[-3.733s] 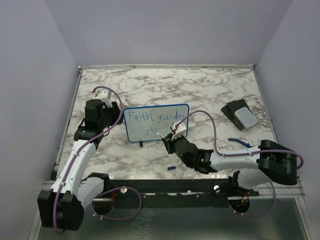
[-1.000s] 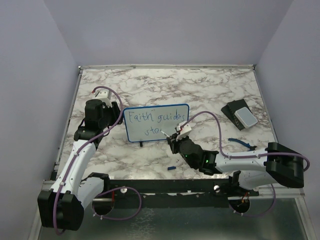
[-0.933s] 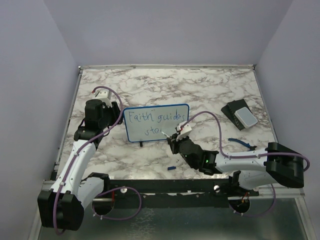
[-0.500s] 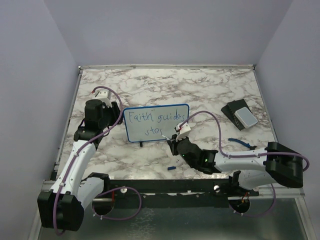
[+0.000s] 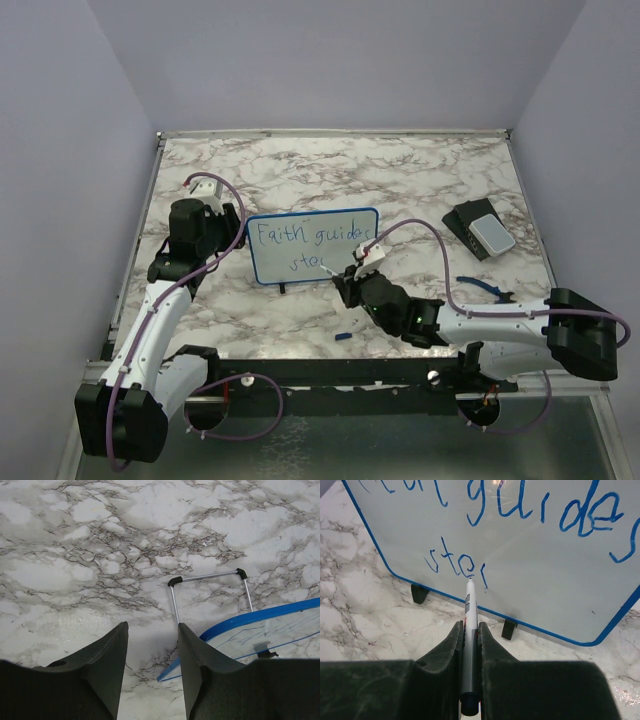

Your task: Write a sentence on the whiteboard

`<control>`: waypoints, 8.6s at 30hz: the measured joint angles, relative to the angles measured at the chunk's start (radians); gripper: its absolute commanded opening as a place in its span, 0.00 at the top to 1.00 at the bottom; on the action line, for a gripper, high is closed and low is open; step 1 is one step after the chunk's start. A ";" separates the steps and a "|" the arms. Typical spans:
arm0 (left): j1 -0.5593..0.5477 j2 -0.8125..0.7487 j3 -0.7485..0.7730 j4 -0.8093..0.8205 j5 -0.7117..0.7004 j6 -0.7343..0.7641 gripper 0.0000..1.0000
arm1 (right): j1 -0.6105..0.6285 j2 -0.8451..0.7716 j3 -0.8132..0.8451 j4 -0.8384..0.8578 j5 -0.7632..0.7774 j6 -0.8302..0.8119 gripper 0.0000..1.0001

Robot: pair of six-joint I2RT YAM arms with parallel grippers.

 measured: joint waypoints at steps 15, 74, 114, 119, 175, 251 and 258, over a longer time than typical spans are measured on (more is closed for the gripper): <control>0.000 0.000 0.000 0.000 0.000 0.000 0.54 | 0.000 -0.011 0.000 0.078 0.083 -0.097 0.99; 0.000 0.000 0.000 0.000 0.000 0.000 0.54 | 0.006 0.057 0.017 0.026 0.106 -0.009 0.99; 0.000 0.000 0.000 0.000 0.000 0.000 0.54 | -0.002 -0.162 -0.090 0.017 0.103 -0.050 0.99; 0.000 0.000 0.000 0.000 0.000 0.000 0.54 | -0.002 -0.130 -0.089 0.039 0.103 -0.063 0.99; 0.000 0.000 0.000 0.000 0.000 0.000 0.54 | -0.019 -0.020 -0.050 0.023 0.093 0.001 0.99; 0.000 0.000 0.000 0.000 0.000 0.000 0.53 | -0.020 -0.067 -0.048 -0.134 0.117 0.065 0.99; 0.000 0.000 0.000 0.000 0.000 0.000 0.53 | -0.020 -0.054 -0.048 -0.131 0.122 0.061 0.99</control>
